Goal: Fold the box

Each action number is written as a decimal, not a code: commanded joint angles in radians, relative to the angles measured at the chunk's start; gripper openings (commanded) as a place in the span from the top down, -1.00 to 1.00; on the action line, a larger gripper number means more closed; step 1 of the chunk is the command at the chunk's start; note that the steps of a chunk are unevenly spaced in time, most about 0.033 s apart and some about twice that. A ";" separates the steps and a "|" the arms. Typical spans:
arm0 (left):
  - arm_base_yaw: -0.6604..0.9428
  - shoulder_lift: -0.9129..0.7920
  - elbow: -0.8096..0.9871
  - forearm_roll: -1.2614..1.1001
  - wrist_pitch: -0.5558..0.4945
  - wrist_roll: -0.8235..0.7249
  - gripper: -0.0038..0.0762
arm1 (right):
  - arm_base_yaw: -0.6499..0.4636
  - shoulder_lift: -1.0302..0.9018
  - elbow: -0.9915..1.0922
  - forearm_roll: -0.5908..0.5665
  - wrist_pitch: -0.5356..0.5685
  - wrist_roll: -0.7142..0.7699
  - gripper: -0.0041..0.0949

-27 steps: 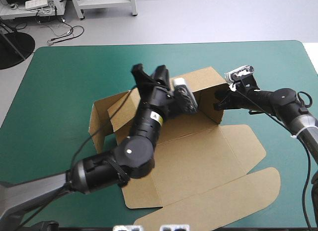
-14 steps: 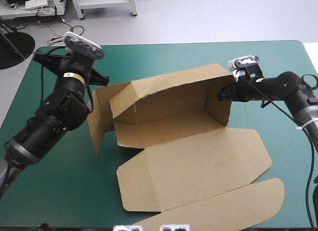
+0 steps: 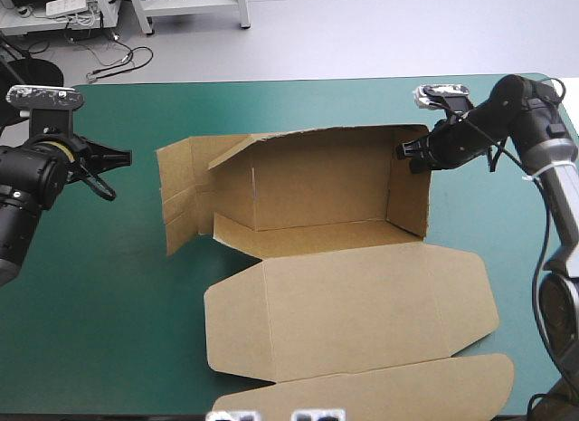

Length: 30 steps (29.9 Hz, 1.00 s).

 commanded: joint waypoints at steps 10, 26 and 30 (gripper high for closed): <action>0.151 -0.032 -0.026 -0.318 0.009 0.214 0.90 | 0.148 0.200 -0.157 -0.120 -0.093 0.070 0.85; 0.153 0.002 -0.026 -0.318 0.029 0.230 0.90 | 0.148 0.108 -0.464 -0.221 0.020 0.172 0.07; 0.153 0.007 -0.026 -0.318 0.027 0.230 0.90 | 0.148 0.035 -0.453 -0.242 0.020 0.195 0.07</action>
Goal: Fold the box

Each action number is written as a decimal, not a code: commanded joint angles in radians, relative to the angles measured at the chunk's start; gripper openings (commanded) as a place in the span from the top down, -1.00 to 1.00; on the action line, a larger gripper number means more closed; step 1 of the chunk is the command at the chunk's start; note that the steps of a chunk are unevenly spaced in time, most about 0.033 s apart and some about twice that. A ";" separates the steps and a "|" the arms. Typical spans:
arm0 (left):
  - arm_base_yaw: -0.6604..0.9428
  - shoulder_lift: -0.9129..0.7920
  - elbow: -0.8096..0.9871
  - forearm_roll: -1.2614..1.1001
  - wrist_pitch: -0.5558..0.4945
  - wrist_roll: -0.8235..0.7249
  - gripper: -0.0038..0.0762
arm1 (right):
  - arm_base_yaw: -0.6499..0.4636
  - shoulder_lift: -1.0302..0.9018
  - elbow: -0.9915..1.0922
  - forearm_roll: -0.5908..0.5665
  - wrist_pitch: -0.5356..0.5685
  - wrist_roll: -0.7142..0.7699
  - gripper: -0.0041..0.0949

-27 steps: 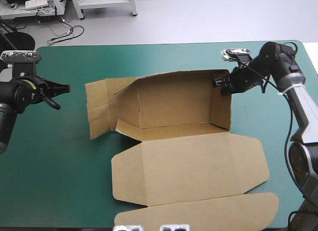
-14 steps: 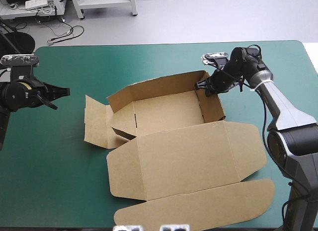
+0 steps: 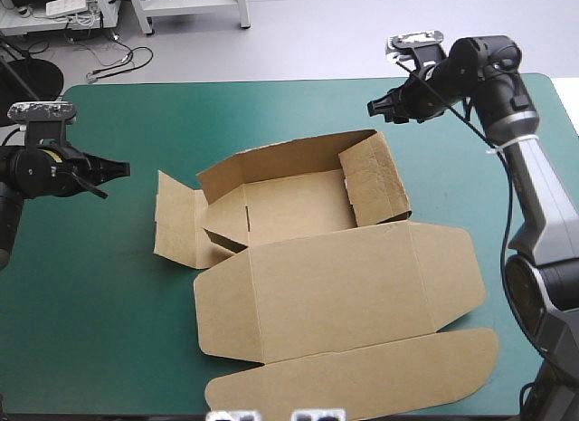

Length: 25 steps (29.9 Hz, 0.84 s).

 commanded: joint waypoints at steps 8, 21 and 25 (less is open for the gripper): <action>0.000 -0.023 -0.026 -0.001 -0.050 0.010 0.90 | -0.004 -0.185 0.185 -0.018 0.004 -0.018 0.07; 0.000 -0.023 -0.026 -0.010 -0.042 0.017 0.90 | -0.004 0.007 0.263 0.062 -0.057 -0.106 0.07; 0.000 -0.023 -0.026 -0.006 -0.057 0.017 0.90 | -0.004 0.077 0.263 0.076 -0.039 -0.150 0.08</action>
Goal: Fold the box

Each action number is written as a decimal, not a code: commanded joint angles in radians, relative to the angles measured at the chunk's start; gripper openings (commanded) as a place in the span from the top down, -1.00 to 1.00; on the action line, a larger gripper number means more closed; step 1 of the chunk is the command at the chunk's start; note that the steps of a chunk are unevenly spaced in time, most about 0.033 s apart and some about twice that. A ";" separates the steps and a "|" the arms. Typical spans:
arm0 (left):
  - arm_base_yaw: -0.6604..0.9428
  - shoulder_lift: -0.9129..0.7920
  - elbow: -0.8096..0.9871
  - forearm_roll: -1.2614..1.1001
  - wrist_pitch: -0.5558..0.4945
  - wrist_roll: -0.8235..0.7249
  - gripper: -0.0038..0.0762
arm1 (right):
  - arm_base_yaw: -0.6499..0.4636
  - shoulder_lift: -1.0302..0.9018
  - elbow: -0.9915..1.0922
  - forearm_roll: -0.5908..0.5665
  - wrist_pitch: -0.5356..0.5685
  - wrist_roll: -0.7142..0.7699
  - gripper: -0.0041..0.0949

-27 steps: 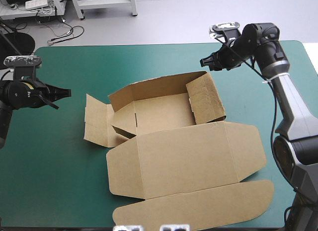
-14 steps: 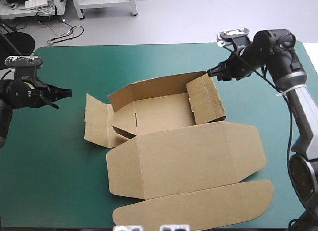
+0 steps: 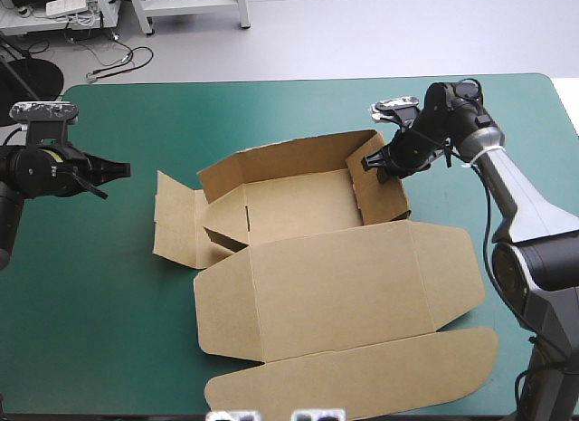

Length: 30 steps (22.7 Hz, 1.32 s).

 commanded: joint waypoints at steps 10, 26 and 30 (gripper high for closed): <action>0.101 -0.024 -0.026 -0.128 -0.164 0.002 0.90 | -0.007 0.018 -0.064 0.155 0.025 0.009 0.95; 0.485 0.189 -0.026 -1.247 0.086 0.577 0.90 | -0.221 -0.398 -0.218 0.258 0.036 0.059 0.95; 0.437 0.237 -0.026 -1.417 0.223 0.672 0.90 | -0.227 -0.426 -0.218 0.262 0.036 0.067 0.95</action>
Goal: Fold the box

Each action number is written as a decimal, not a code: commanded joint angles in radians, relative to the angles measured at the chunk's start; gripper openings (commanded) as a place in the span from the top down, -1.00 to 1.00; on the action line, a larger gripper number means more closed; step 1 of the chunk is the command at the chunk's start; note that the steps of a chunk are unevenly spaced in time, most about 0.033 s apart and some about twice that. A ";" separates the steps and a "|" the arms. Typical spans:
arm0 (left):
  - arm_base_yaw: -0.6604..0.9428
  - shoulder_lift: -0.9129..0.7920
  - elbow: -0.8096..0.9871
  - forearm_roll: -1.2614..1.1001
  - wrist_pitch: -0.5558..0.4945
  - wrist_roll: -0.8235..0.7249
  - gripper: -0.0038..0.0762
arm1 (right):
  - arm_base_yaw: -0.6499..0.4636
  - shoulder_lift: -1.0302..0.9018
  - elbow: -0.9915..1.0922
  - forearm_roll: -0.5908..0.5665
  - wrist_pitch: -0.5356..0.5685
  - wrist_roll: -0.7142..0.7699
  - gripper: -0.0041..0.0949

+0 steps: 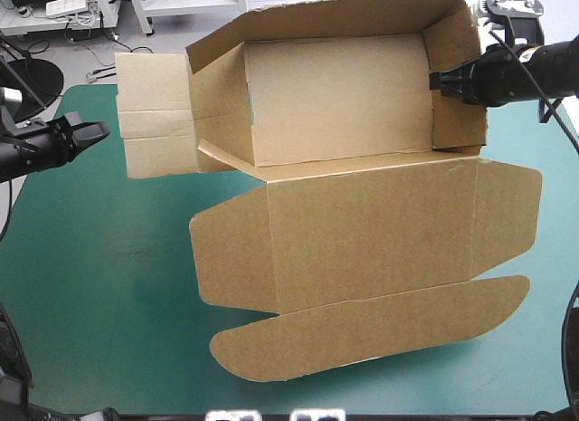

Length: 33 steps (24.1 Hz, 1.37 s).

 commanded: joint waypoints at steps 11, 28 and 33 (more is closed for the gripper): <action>-0.261 -0.011 -0.026 -0.303 0.164 0.111 0.90 | -0.009 -0.061 -0.032 0.179 -0.007 0.008 0.95; -0.336 -0.189 -0.026 -0.384 0.164 0.122 0.90 | -0.005 -0.030 -0.030 0.125 -0.044 -0.024 0.95; -0.391 -0.213 -0.026 -0.382 0.164 0.115 0.90 | -0.005 -0.022 -0.030 0.130 -0.075 -0.024 0.95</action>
